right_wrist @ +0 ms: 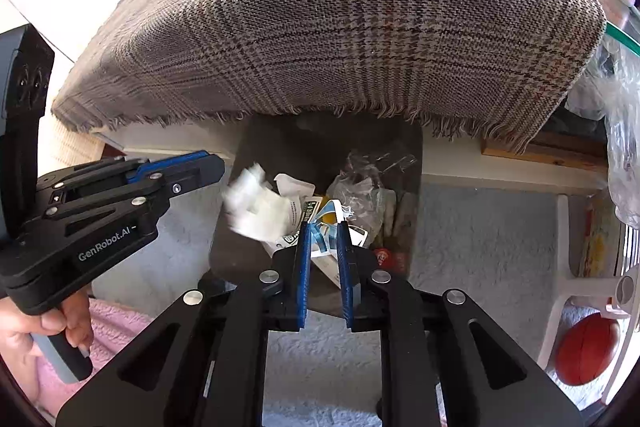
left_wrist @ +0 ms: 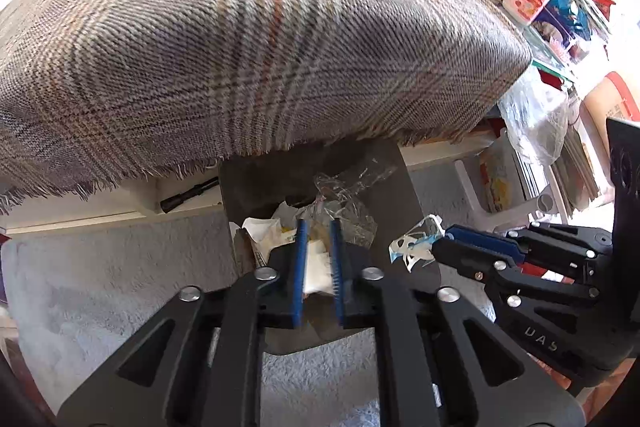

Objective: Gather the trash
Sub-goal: 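Open both grippers to drop the items into the black bin, then grasp crumpled white tissue with the left gripper while the right grasps white wrapper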

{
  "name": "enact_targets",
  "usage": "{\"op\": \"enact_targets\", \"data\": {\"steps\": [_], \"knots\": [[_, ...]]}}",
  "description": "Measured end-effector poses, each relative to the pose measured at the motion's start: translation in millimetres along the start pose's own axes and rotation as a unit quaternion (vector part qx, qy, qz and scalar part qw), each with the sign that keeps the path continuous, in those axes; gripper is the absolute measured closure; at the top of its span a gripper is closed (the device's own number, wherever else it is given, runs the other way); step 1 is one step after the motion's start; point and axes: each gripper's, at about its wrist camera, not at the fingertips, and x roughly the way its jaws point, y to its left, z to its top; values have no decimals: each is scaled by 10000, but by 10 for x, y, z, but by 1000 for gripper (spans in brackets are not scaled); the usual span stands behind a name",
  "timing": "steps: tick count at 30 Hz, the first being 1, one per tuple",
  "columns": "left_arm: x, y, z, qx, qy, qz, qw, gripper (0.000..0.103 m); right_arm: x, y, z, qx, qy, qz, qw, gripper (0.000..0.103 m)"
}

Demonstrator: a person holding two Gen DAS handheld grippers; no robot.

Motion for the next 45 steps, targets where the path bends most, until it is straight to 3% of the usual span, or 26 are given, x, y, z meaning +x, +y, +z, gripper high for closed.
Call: {"op": "enact_targets", "data": {"steps": [1, 2, 4, 6, 10, 12, 15, 24, 29, 32, 35, 39, 45], "knots": [[-19, 9, 10, -23, -26, -31, 10000, 80, 1, 1, -1, -11, 1, -6, 10000, 81], [-35, 8, 14, -36, -57, -37, 10000, 78, 2, 6, -5, -28, 6, -7, 10000, 65], [-91, 11, 24, -29, -166, 3, 9999, 72, 8, 2, -12, -67, -41, -39, 10000, 46], [-150, 18, 23, -31, -272, 55, 9996, 64, -16, 8, -32, -131, -105, -123, 9998, 44], [-264, 68, 13, -115, -481, 145, 9987, 36, -53, -22, -69, -210, -167, -319, 9991, 9], [-307, 87, -11, -163, -547, 167, 9982, 24, -73, -53, -97, -221, -206, -407, 9987, 3], [-341, 74, -31, -122, -564, 147, 9982, 10, -97, -106, -96, -120, -141, -351, 9992, 3], [-708, 58, 114, -55, -799, -16, 9968, 8, -577, -286, 116, 490, -651, 55, 9967, 3], [-1049, 132, 502, -134, -941, -94, 9954, 8, -1208, -423, 559, 996, -1340, 411, 9851, 3], [-1076, 197, 768, -220, -773, -133, 9967, 8, -1467, -471, 941, 1045, -1533, 247, 9823, 3], [-1020, 292, 1036, -407, -662, -223, 9967, 8, -1528, -509, 1286, 963, -1537, 13, 9834, 3], [-945, 324, 1449, -215, -836, 107, 9962, 8, -1520, -684, 1691, 1140, -1534, 191, 9814, 3], [-740, 369, 2052, -113, -1064, 270, 9939, 8, -1267, -901, 2252, 1077, -1570, -42, 9817, 3]]}}
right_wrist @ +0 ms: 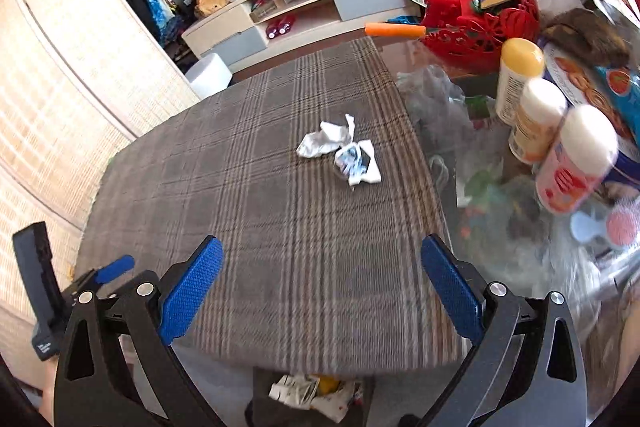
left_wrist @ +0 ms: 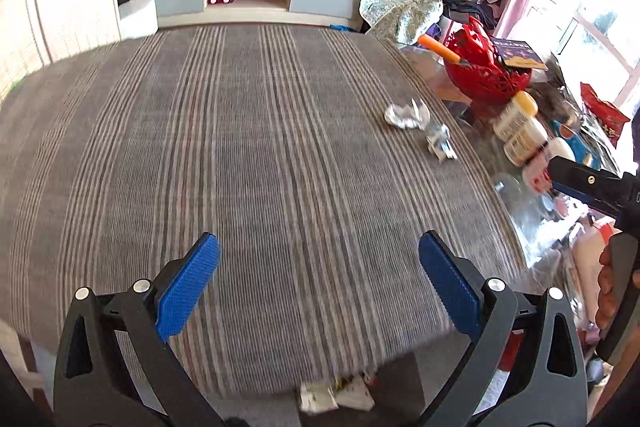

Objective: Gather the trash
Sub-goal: 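Grasp crumpled white tissue with the left gripper while the right grasps white wrapper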

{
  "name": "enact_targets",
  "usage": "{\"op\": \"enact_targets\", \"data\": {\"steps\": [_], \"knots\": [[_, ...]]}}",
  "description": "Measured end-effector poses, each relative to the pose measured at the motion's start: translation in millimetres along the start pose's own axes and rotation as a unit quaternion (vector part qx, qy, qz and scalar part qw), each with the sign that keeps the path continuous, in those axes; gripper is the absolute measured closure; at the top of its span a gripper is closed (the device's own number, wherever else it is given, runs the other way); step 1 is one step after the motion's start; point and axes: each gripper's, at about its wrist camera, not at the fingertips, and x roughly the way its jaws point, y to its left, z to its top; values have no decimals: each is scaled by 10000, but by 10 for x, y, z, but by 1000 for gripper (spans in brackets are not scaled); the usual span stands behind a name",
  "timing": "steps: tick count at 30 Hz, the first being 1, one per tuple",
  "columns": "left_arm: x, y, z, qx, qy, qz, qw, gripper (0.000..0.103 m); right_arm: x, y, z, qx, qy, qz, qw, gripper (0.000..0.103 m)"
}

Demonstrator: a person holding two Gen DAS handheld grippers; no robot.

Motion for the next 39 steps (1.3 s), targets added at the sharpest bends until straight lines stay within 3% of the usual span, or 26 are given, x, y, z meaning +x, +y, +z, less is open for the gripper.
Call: {"op": "enact_targets", "data": {"steps": [3, 7, 14, 17, 20, 28, 34, 35, 39], "knots": [[192, -33, 216, 197, -120, 185, 9996, 8, 308, -70, 204, -36, 22, -60, 10000, 16], [469, -64, 449, 341, -144, 257, 9990, 8, 732, -154, 431, 5, 207, -199, 9996, 54], [931, -274, 667, 675, -41, 252, 9974, 8, 1234, -215, 572, -114, 506, -401, 9978, 58], [1082, -403, 690, 796, 25, 206, 9966, 8, 1316, -214, 567, -254, 593, -392, 9971, 79], [1232, -521, 727, 895, 83, 157, 9958, 8, 1240, -176, 588, -446, 485, -475, 9967, 87], [1509, -731, 881, 875, 58, -30, 9961, 8, 878, -266, 738, -495, -62, -748, 9960, 87], [1714, -894, 996, 1006, 90, -103, 9948, 13, 815, -406, 815, -434, -113, -750, 9962, 87], [1760, -930, 1015, 1058, 107, -166, 9942, 14, 817, -428, 827, -405, -116, -721, 9965, 87], [1900, -999, 1037, 1155, 308, -271, 9925, 37, 829, -516, 832, -345, -111, -698, 9969, 87]]}}
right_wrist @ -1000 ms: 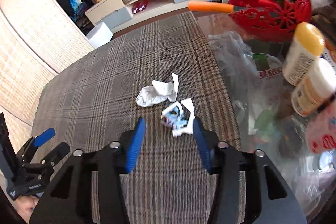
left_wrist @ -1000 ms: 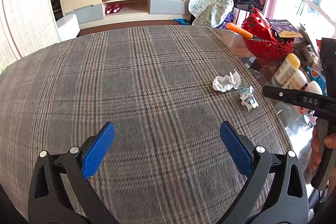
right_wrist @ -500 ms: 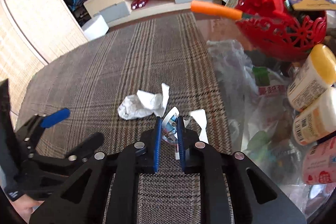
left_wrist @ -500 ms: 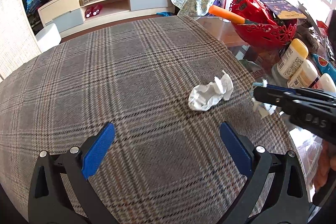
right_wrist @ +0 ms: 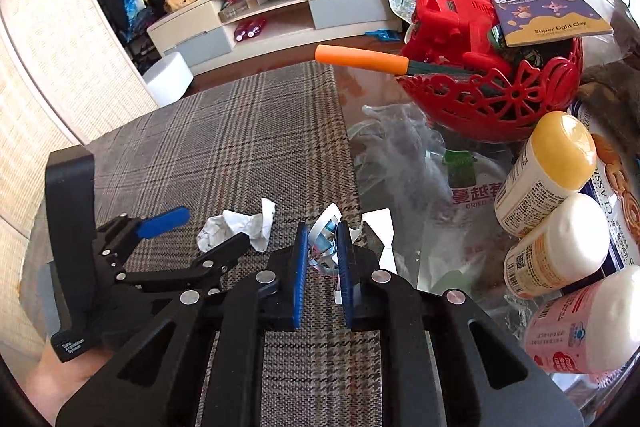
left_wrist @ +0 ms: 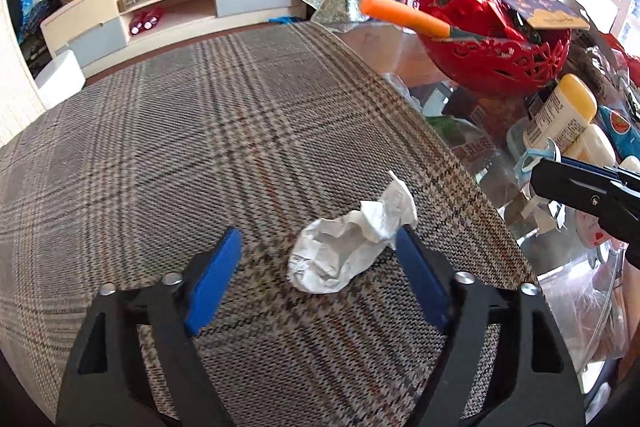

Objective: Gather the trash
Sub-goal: 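Grasp crumpled white tissue with the left gripper while the right grasps white wrapper, then carry the tissue and wrapper over the black bin with both grippers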

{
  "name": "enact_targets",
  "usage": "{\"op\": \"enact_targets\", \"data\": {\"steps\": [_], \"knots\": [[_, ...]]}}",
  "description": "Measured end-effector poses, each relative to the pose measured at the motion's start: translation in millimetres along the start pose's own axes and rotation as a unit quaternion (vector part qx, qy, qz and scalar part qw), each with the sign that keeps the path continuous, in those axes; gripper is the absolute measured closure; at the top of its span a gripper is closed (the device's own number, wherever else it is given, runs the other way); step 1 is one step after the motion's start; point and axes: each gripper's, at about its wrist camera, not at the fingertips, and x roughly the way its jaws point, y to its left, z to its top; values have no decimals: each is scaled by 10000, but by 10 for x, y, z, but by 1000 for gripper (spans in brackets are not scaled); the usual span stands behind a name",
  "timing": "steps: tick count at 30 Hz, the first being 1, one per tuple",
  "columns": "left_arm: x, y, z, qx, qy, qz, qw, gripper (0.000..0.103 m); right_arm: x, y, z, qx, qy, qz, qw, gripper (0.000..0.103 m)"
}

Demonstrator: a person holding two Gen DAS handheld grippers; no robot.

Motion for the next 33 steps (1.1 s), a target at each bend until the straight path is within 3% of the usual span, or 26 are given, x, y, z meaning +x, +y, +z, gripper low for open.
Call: {"op": "enact_targets", "data": {"steps": [1, 2, 3, 5, 6, 7, 14, 22, 29, 33], "knots": [[31, -23, -6, 43, 77, -31, 10000, 46, 9, -6, 0, 13, 11, -2, 10000, 87], [34, -48, -8, 101, 57, 20, 9999, 48, 12, -18, -5, 30, 18, 3, 10000, 87], [25, -72, -15, 166, 49, 16, 9998, 64, 5, -28, -12, 55, 18, 17, 10000, 87], [-18, -102, -30, 215, 52, 87, 9997, 76, -14, -26, -24, 74, 7, 40, 10000, 87], [-40, -102, -35, 211, 47, 133, 9997, 92, -25, -19, -32, 76, 7, 53, 10000, 87], [-83, -95, -43, 189, 44, 185, 9996, 98, -34, -17, -38, 65, 12, 64, 10000, 87], [-494, -101, -249, 170, 5, 364, 9992, 99, -283, 135, -152, 18, -27, 218, 9998, 87], [-1361, -72, -678, -138, -123, 565, 9982, 99, -872, 506, -500, -219, -12, 394, 9990, 87], [-2097, -174, -1228, -384, -238, 453, 9980, 98, -1405, 786, -925, -324, -42, 533, 9980, 87], [-2440, -243, -1654, -618, -288, 319, 9972, 98, -1617, 969, -1330, -509, 33, 544, 9972, 87]]}}
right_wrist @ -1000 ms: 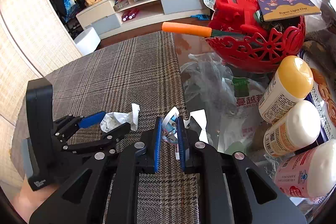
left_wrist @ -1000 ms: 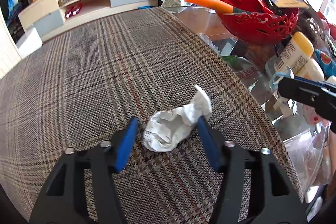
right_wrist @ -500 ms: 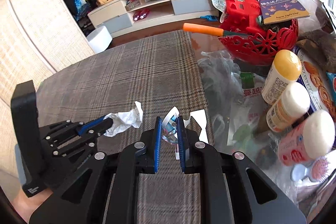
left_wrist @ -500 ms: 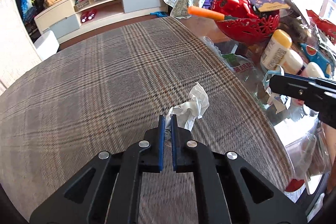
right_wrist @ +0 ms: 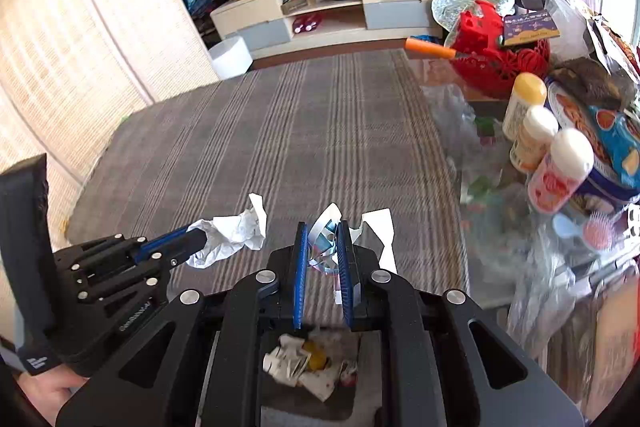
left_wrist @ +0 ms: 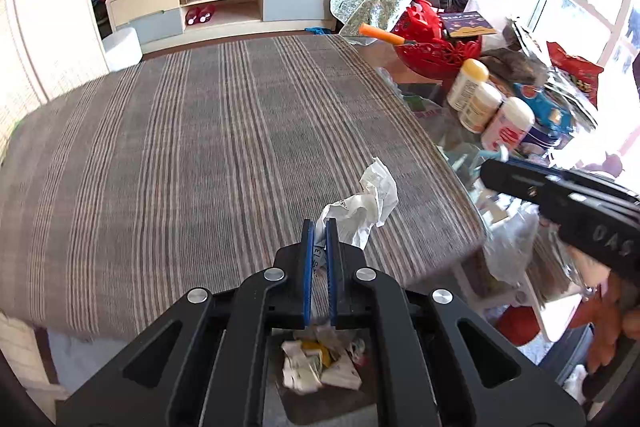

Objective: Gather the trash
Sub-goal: 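Carry the tissue and wrapper over the black bin with both grippers, then open both grippers to drop the items into the black bin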

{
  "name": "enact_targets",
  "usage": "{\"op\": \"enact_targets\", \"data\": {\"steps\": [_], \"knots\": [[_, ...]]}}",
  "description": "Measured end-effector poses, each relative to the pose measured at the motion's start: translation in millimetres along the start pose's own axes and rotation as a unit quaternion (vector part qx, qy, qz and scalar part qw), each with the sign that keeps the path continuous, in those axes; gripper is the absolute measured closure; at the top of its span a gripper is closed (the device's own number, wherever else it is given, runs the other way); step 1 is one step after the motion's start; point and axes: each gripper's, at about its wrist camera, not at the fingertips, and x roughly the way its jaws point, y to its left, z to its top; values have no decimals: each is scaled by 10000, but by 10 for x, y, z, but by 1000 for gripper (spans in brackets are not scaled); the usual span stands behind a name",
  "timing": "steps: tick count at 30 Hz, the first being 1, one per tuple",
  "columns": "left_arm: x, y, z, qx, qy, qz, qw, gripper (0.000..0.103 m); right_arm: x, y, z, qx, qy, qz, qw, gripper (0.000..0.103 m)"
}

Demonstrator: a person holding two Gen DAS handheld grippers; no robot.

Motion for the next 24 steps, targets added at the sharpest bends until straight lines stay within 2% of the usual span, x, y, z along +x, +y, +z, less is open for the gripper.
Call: {"op": "enact_targets", "data": {"steps": [4, 7, 14, 19, 24], "knots": [[-228, -11, -453, -75, -6, -63, 10000, 98, -64, 129, -407, -15, 170, 143, 9998, 87], [-262, 15, -799, -151, 42, -63, 9999, 98, -1, 143, -710, 79, 419, 252, 9988, 87], [22, 150, -1567, -356, 448, 14, 9984, 98, 278, 150, -1324, 37, 859, 300, 9958, 87], [341, 234, -1833, -655, 752, -129, 9949, 98, 531, 113, -1617, 137, 1045, 517, 9931, 87], [568, 169, -1937, -590, 860, -45, 9945, 98, 749, 169, -1757, 15, 1115, 456, 9927, 87]]}}
